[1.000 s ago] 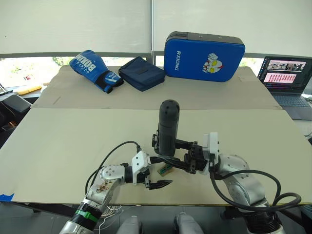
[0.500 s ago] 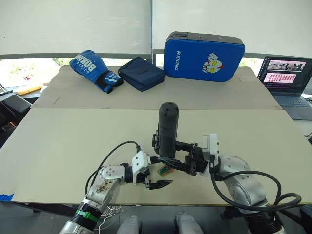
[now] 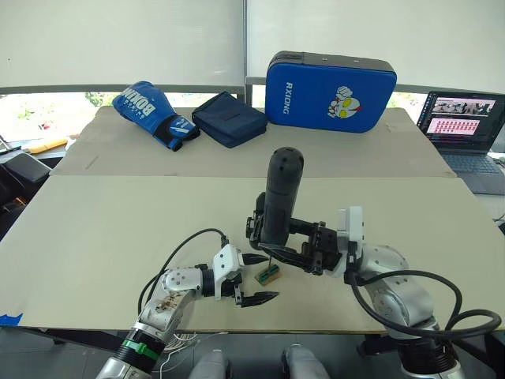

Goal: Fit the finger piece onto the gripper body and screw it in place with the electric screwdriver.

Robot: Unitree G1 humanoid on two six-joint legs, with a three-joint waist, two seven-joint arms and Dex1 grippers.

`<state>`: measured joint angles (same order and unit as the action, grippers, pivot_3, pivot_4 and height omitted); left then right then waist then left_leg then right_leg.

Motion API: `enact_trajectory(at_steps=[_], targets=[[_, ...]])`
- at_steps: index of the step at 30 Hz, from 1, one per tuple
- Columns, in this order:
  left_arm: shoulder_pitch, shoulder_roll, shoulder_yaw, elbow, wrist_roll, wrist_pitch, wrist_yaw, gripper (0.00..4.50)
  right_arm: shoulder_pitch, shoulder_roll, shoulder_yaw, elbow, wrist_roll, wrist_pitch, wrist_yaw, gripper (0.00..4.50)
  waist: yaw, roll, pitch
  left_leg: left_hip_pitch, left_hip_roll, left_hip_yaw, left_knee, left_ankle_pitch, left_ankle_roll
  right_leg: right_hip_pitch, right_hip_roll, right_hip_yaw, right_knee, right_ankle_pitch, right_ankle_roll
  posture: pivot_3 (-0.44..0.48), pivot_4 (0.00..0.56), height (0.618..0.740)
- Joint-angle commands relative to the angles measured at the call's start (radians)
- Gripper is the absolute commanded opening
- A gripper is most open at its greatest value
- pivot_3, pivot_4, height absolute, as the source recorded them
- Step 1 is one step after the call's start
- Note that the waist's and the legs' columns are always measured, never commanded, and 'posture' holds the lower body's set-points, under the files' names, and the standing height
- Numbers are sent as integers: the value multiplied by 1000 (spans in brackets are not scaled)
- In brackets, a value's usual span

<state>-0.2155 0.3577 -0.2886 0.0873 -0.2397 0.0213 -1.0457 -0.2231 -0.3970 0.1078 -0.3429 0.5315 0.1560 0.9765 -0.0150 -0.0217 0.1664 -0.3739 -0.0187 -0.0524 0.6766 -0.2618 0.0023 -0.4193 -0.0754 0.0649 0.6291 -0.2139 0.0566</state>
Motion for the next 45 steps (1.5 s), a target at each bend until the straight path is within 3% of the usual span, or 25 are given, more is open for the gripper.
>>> enact_trajectory(at_steps=[1,45], targets=[[24,5,-1,40,14,12,10,4450,-5,12,-6,-30,8,-29,-4,1922,0,0,0,0,0,0,0,0,0,0,0,0,0,0,0,0,150,740],[23,4,-2,38,14,18,7,4450,5,27,2,2,-35,-31,-5,1922,0,0,0,0,0,0,0,0,0,0,0,0,0,0,0,0,150,740]])
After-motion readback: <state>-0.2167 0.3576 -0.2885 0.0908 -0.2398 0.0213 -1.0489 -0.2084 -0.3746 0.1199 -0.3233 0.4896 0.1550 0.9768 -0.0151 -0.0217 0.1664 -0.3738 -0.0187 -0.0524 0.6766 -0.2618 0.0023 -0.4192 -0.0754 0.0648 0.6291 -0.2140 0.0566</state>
